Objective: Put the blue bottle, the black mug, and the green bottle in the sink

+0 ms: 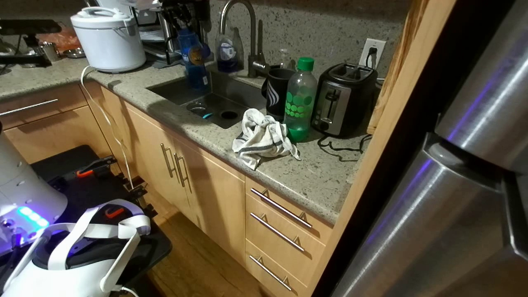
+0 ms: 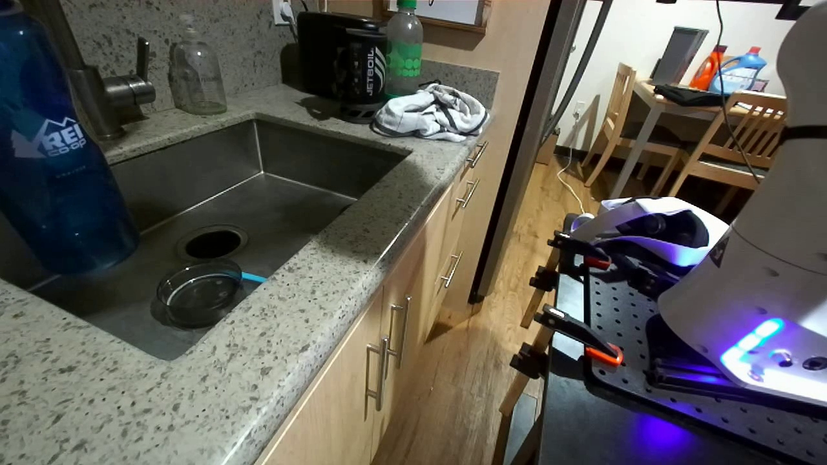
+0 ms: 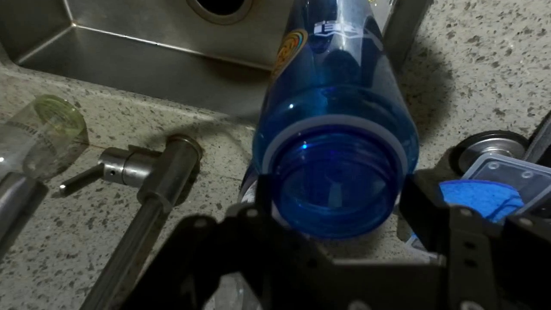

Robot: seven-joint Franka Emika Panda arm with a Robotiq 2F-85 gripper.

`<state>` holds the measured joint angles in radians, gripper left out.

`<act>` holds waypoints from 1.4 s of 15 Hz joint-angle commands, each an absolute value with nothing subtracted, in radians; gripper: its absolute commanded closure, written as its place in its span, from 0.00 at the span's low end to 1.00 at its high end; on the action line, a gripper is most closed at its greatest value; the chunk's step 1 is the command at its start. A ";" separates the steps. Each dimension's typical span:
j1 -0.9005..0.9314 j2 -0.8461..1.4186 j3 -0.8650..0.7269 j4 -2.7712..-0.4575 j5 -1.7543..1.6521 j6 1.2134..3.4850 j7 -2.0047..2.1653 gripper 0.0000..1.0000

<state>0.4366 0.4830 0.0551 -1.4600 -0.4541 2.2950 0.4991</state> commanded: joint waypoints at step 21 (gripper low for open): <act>0.430 0.651 0.032 -1.303 -0.373 2.289 0.463 0.50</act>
